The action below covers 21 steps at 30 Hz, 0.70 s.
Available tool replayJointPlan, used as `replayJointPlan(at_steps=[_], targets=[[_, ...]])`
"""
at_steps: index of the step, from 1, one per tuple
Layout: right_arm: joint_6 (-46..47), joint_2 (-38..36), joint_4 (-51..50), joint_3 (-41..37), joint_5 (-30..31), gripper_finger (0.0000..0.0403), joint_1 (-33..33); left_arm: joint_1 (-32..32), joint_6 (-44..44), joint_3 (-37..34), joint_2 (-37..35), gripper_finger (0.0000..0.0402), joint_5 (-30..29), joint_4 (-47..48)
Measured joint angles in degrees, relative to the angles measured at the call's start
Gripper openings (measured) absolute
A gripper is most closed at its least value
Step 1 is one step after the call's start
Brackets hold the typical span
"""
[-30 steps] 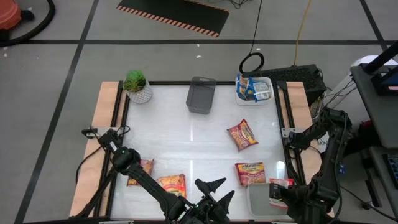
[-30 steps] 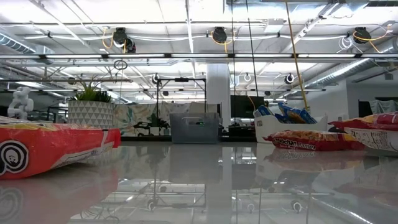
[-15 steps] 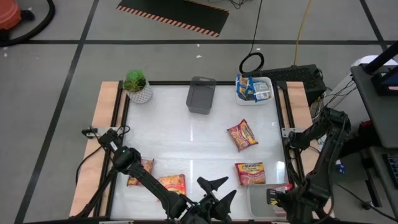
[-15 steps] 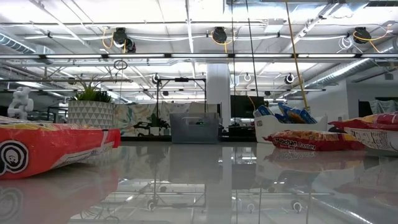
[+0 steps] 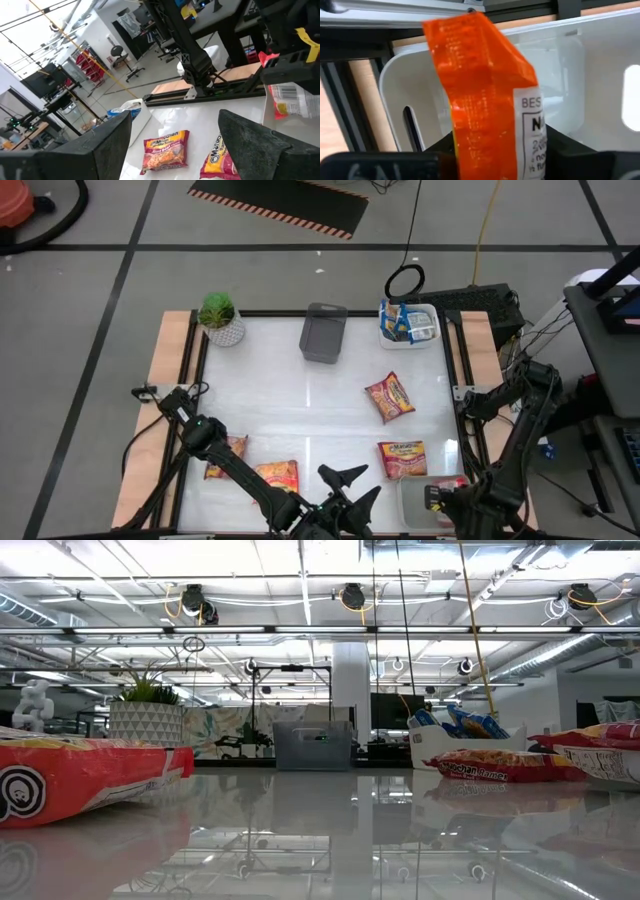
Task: Sort Maruchan noodles
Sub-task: Put the top orange noodle pack into the gray bin
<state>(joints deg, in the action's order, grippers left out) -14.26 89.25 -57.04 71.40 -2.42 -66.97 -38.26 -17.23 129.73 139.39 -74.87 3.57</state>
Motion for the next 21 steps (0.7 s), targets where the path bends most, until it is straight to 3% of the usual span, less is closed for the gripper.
replayJointPlan(at_steps=[10, 21], targets=[[3.97, 0.00, 0.02, 0.00, 1.37, 0.0170, -0.90, 0.00, 0.04, 0.00, 0.00, 0.0301, 0.02, 0.17], [8.47, 0.00, -1.29, 1.56, 3.81, 0.0175, -1.15, 0.00, 1.53, 0.00, 0.00, 0.0301, 0.02, 1.86]])
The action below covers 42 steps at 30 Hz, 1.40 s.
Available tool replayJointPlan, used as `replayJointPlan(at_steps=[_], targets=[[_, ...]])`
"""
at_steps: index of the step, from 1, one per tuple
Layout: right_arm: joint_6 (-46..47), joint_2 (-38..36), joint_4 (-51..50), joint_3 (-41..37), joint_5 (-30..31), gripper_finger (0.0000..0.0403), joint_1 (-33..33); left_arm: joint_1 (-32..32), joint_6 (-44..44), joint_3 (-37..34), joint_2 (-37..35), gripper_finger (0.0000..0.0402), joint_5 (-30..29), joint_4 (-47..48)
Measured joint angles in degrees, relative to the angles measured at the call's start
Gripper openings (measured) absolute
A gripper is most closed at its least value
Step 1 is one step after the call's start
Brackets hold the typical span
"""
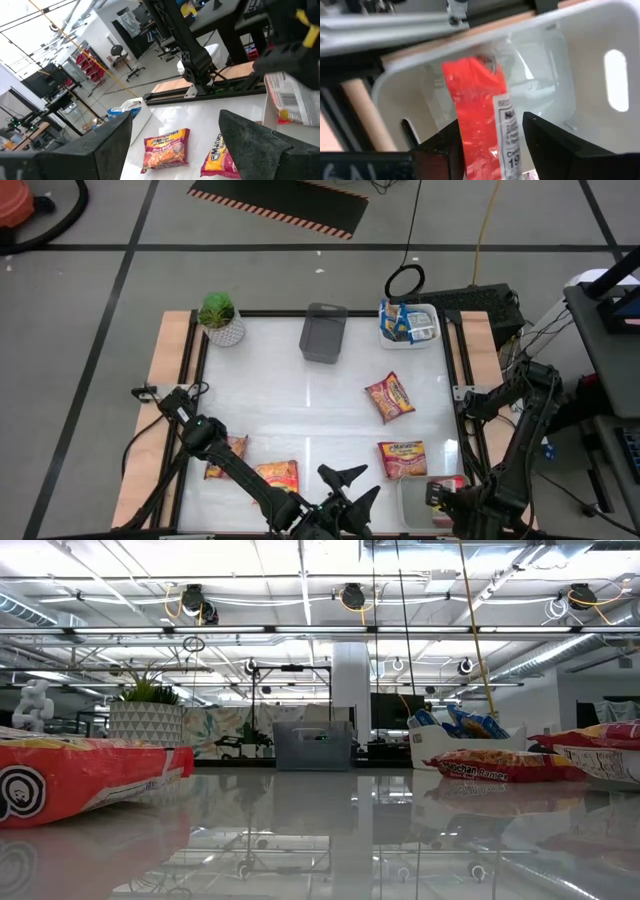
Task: Sort Maruchan noodles
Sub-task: Put the top orange noodle pack into the gray bin, then put the orange noodle pack into the gray bin
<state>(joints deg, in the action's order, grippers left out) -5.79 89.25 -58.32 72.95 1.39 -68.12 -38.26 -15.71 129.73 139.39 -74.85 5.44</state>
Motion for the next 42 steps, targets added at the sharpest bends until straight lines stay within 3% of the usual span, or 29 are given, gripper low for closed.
replayJointPlan(at_steps=[10, 18, 21, 27, 33, 36, 42], targets=[[11.35, 0.00, -3.63, 8.37, -1.47, 0.0176, -1.98, 0.26, 4.53, -0.02, 0.00, 0.0301, -0.07, 4.43], [29.19, 0.00, -3.55, 17.92, -2.93, 0.0173, -1.70, 0.26, 4.70, -0.02, 0.00, 0.0301, -0.04, 4.75], [31.53, -0.05, -1.84, 21.57, 1.82, 0.0166, -0.73, 0.24, 6.77, -0.02, -0.34, 0.0301, 0.33, 5.57], [26.08, -0.37, 4.75, 23.43, 14.19, 0.0160, 0.57, -0.12, 12.37, -0.04, -2.27, 0.0301, 5.13, 7.69], [19.34, -0.45, 20.86, 16.13, 34.55, 0.0160, 0.48, -1.93, 25.78, -0.04, -5.50, 0.0301, 10.64, 18.98], [14.08, -0.33, 28.74, 10.99, 35.25, 0.0160, 1.23, -2.85, 35.74, 0.02, -6.81, 0.0301, 14.17, 26.58], [17.53, -0.39, 28.13, 8.02, 29.85, 0.0160, 2.47, -4.59, 51.97, 0.00, -7.34, 0.0301, 19.44, 40.79]])
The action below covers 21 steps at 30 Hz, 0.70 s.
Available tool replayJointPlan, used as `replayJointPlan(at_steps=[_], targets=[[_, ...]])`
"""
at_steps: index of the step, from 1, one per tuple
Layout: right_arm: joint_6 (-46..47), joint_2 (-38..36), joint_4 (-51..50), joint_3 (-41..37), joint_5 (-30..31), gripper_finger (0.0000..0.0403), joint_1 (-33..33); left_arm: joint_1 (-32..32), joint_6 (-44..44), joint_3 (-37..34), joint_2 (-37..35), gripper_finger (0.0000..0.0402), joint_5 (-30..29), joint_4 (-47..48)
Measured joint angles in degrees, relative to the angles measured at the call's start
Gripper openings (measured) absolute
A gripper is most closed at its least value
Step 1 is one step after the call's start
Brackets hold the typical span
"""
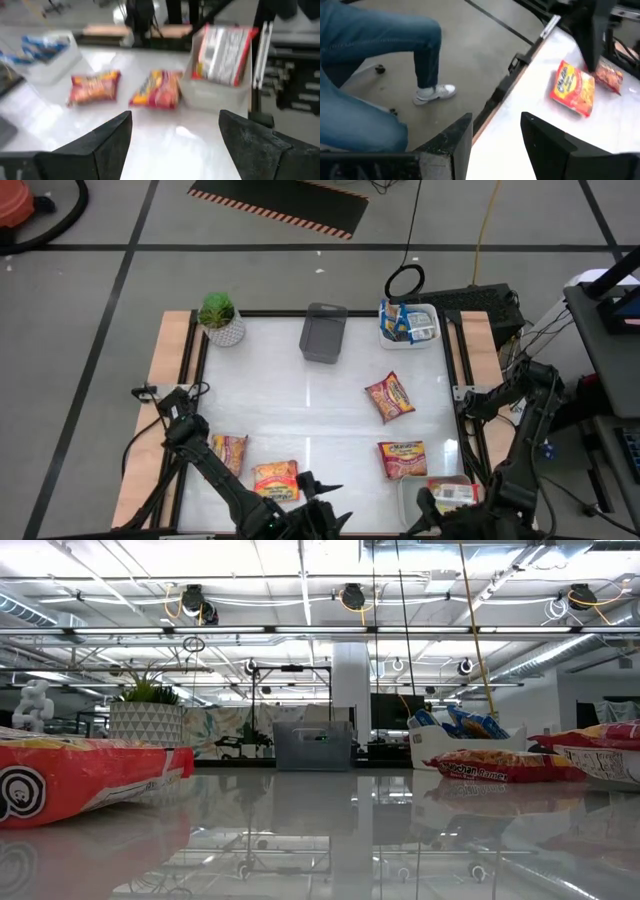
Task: Sort Maruchan noodles
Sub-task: Put the orange noodle pack into the gray bin
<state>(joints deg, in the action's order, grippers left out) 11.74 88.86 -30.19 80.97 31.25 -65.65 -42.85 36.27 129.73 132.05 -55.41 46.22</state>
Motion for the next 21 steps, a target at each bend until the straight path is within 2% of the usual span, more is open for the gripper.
replayJointPlan(at_steps=[7, 11, 14, 18, 21], targets=[[1.08, -0.26, -4.33, -0.02, -0.02, 0.0160, -0.15, 0.65, 16.74, 0.00, 0.00, 0.0301, 9.35, 14.18], [1.06, -0.26, -6.98, -0.02, -0.02, 0.0160, -0.41, 1.23, 25.86, 0.00, 0.00, 0.0301, 12.31, 22.44], [1.71, -0.26, -9.07, -0.02, -0.07, 0.0160, -0.48, 1.65, 37.19, 0.00, 0.00, 0.0301, 15.31, 30.59], [5.70, -0.26, -11.21, -0.02, -1.90, 0.0160, -0.48, 2.50, 56.43, -0.02, 0.00, 0.0301, 25.01, 43.59], [7.07, -0.26, -12.36, -0.02, -4.91, 0.0160, -0.46, 2.79, 62.08, -2.96, -0.23, 0.0301, 30.78, 42.71]])
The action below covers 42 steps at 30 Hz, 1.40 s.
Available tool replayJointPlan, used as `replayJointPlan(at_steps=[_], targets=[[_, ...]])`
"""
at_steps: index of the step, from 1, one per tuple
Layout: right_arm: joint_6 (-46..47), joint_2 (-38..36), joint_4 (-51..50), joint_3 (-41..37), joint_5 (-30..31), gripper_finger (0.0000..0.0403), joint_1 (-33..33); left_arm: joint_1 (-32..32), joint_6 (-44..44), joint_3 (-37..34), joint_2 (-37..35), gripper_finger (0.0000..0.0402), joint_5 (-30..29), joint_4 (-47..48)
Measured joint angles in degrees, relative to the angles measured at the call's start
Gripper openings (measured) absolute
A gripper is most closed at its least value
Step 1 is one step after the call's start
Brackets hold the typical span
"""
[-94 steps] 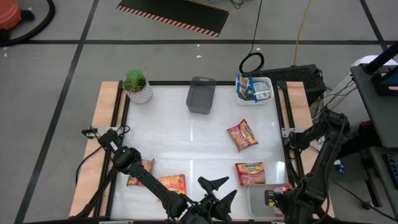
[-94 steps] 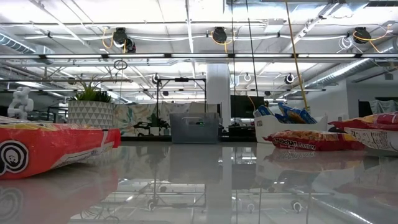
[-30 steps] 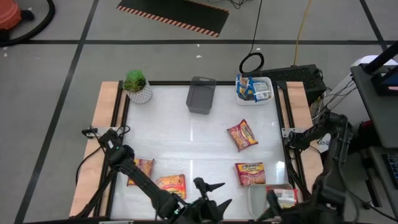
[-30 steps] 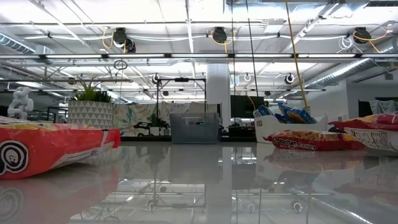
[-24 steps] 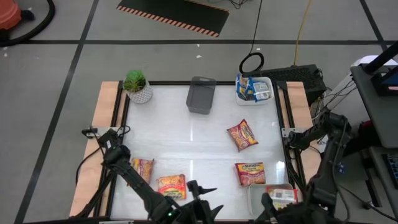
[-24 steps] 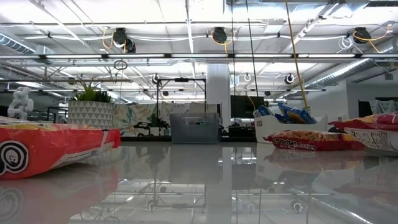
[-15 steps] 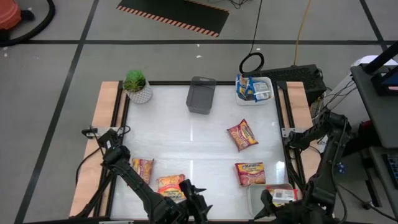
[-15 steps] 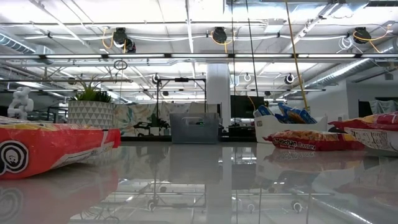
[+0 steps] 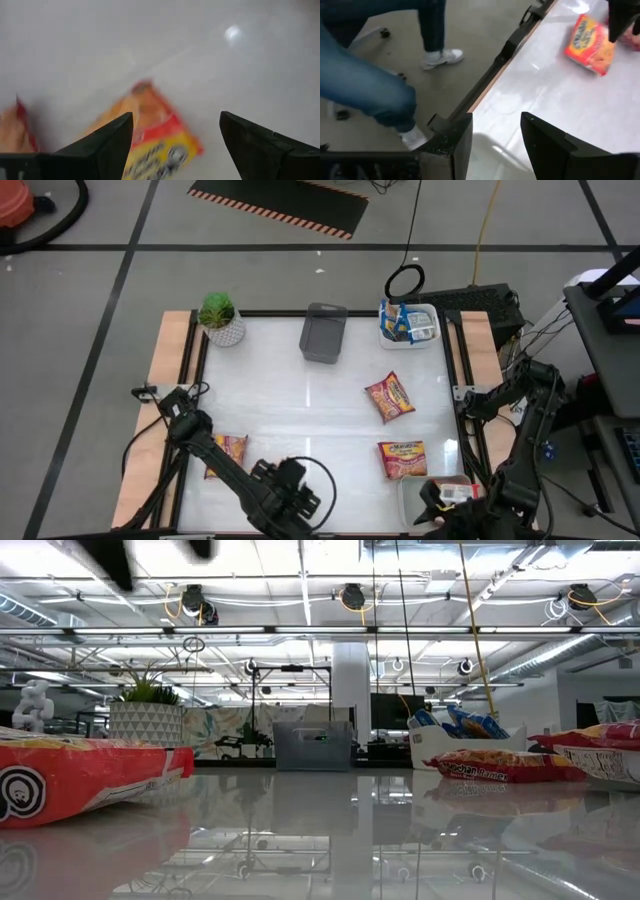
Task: Sort Maruchan noodles
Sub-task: Put the orange noodle pack into the gray bin
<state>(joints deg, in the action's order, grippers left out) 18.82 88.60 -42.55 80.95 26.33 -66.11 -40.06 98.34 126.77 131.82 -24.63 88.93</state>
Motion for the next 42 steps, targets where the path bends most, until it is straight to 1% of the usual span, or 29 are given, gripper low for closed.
replayJointPlan(at_steps=[3, 7, 8, 10, 17, 22, 24, 28, 31, 37, 42], targets=[[0.02, 0.00, -0.26, 0.00, -1.89, 0.0160, -0.01, -0.75, 2.33, -2.21, 0.39, 0.0301, 6.14, 0.75], [0.01, 0.00, -0.43, 0.00, -2.65, 0.0160, 0.00, -1.32, 4.17, -6.71, 0.33, 0.0301, 18.78, 0.07], [0.01, 0.00, -0.53, 0.00, -2.61, 0.0160, 0.00, -1.53, 4.23, -7.24, 0.43, 0.0301, 21.00, -0.03], [0.01, 0.00, -1.06, 0.00, -2.63, 0.0160, 0.00, -2.03, 4.12, -7.86, 0.31, 0.0301, 23.21, -0.66], [0.82, 0.00, -1.96, 0.00, -2.65, 0.0160, 0.00, -5.14, 5.23, -8.05, 0.25, 0.0301, 23.33, -0.71], [1.45, 0.00, -2.94, 0.00, -2.65, 0.0160, 0.00, -8.49, 5.49, -8.05, 0.25, 0.0301, 22.66, -0.73], [0.97, 0.00, -3.12, 0.00, -2.67, 0.0160, 0.00, -10.03, 5.62, -8.05, 0.25, 0.0301, 20.37, -0.72], [0.02, 0.00, -3.10, 0.00, -2.56, 0.0160, 0.01, -12.69, 6.42, -8.32, 0.25, 0.0301, 14.00, -0.77], [0.01, 0.00, -3.03, 0.00, -2.59, 0.0160, 0.11, -13.91, 8.58, -9.30, 0.25, 0.0301, 13.42, -0.73], [0.01, 0.00, -2.48, 0.00, -2.54, 0.0160, 0.11, -15.10, 7.88, -14.30, 0.25, 0.0301, 13.36, -4.50], [-0.57, 0.00, -2.29, 0.00, -2.45, 0.0160, 0.11, -15.15, 4.45, -20.02, 0.25, 0.0301, 13.59, -7.48]])
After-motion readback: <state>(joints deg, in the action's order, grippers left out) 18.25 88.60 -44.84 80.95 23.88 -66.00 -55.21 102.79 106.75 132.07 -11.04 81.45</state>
